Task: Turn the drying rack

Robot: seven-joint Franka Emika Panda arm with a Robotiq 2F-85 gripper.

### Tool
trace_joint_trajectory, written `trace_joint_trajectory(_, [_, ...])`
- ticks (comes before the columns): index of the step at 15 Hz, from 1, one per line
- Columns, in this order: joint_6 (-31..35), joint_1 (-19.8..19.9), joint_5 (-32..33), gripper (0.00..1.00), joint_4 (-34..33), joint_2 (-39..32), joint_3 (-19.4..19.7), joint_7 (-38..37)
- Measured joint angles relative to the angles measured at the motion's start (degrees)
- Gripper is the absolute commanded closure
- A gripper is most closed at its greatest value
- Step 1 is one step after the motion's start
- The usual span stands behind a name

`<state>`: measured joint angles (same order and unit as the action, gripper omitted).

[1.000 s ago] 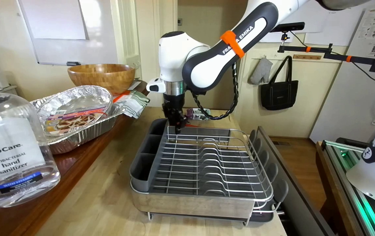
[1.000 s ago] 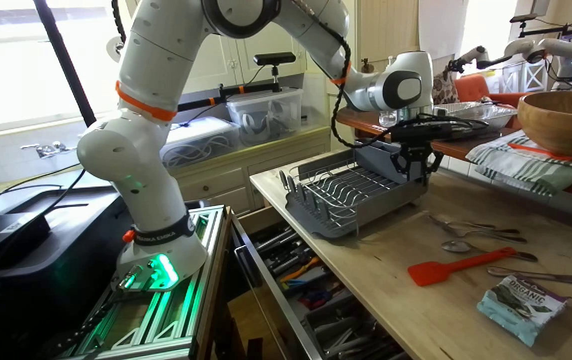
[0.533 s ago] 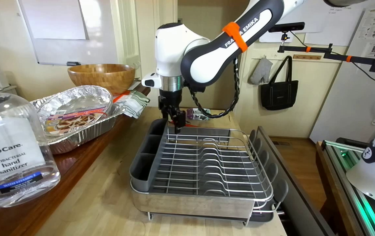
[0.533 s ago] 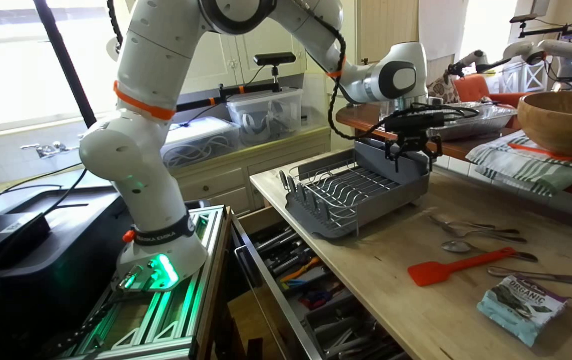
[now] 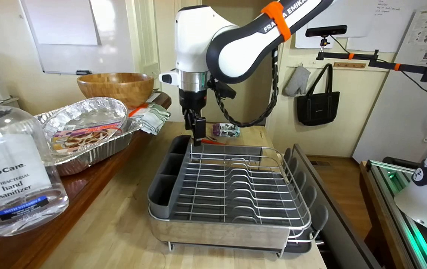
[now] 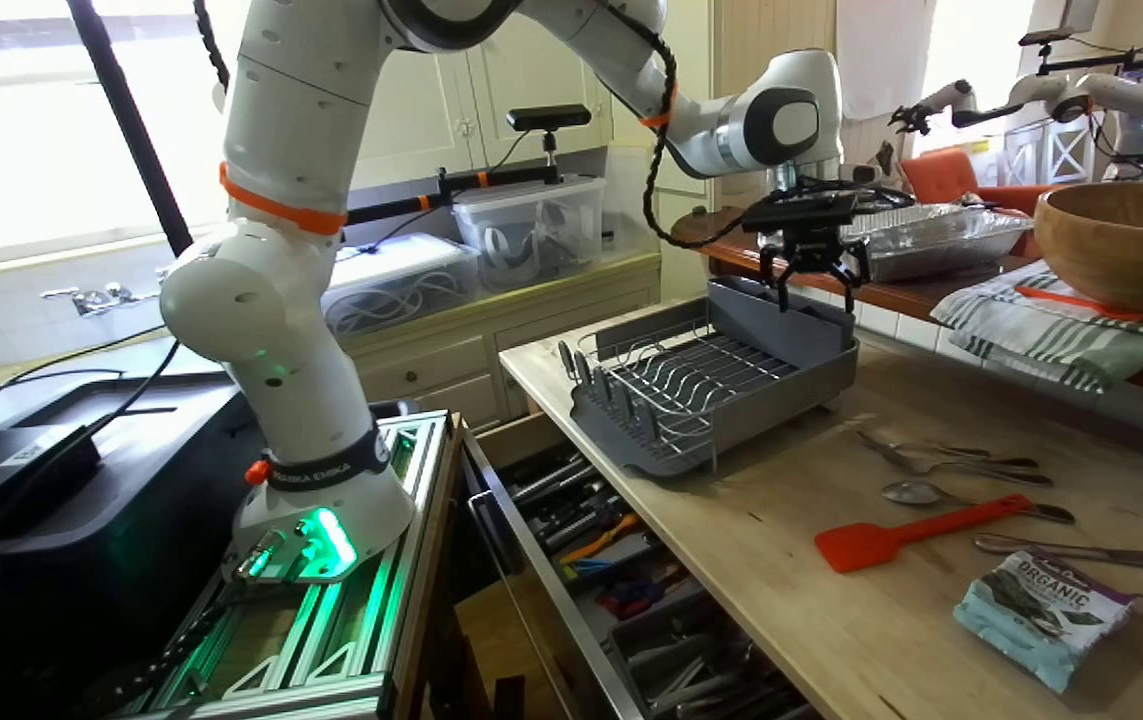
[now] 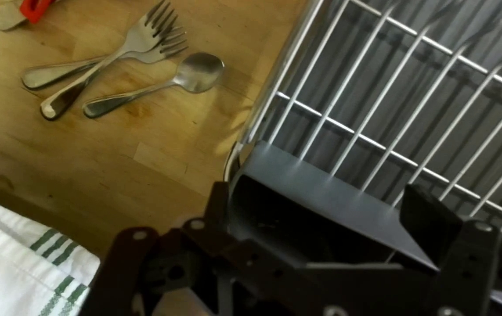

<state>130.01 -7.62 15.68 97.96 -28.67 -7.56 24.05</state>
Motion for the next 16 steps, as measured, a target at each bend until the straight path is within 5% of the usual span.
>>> trace_joint_trajectory(9, [-0.3, 0.1, -10.6, 0.0, 4.9, 6.5, -1.9, -6.3])
trace_joint_trajectory(16, [-0.3, 0.3, -12.4, 0.0, 11.1, 13.0, -1.8, -10.6])
